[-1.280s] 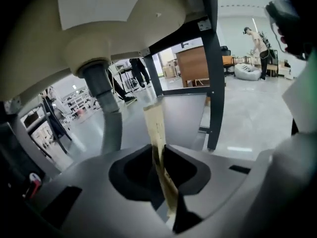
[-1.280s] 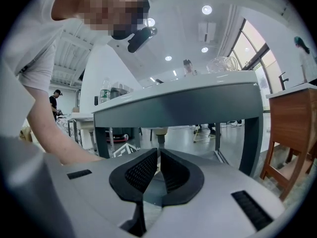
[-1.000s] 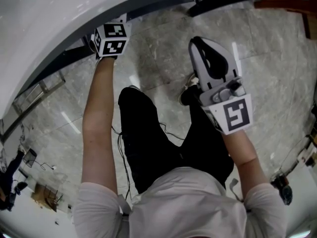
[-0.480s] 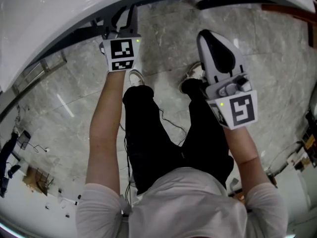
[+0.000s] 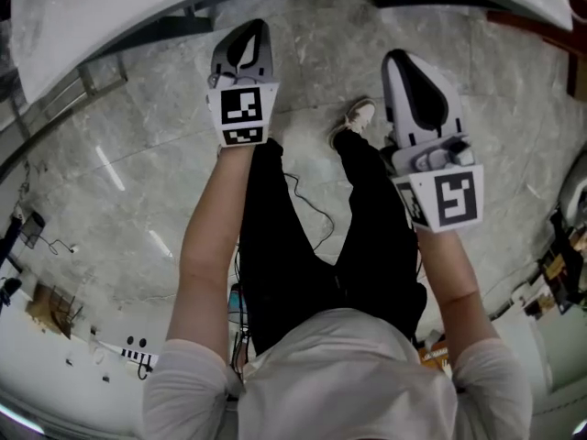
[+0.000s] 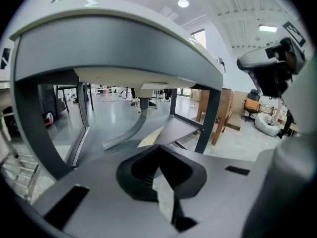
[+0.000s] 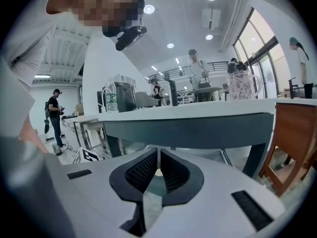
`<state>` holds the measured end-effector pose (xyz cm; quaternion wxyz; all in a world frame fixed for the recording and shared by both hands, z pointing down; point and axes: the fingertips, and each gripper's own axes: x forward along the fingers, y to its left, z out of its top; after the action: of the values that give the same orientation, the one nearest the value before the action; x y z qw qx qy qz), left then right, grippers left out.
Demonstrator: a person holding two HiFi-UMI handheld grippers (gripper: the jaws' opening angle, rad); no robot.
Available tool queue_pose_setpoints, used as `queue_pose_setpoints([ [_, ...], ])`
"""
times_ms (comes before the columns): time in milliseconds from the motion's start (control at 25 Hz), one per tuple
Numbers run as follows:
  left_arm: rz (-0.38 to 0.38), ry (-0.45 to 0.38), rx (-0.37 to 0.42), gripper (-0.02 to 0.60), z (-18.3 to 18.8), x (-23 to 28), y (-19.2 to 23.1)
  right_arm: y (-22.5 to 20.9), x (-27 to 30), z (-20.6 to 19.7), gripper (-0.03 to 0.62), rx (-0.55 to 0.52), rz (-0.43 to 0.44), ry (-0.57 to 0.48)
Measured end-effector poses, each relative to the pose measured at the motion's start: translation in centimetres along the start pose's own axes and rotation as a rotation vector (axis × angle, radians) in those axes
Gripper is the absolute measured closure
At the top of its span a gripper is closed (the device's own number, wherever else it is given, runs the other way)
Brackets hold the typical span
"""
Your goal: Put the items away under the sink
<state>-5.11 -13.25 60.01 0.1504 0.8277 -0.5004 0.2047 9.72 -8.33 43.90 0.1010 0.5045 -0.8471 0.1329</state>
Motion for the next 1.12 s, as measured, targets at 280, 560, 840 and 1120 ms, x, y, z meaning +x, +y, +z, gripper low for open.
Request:
queue_pose_setpoints([
  [280,-0.004,-0.041,-0.077,0.578,5.5,-6.0,-1.9,2.0,-1.4,4.8,0.549,-0.02,0.024,0.004],
  [560,0.042,-0.101,-0.121,0.578,11.6,-11.0,-0.7,3.7,-2.2,9.7,0.549,-0.041,0.058,-0.02],
  [840,0.094,-0.172,-0.154,0.578,17.2,-15.0,-0.4,3.3,-4.7,13.6,0.549,-0.053,0.05,-0.032],
  [1120,0.118,-0.241,-0.189,0.578,22.6,-19.4,-1.3,2.6,-7.5,17.9,0.549,-0.064,0.046,-0.061],
])
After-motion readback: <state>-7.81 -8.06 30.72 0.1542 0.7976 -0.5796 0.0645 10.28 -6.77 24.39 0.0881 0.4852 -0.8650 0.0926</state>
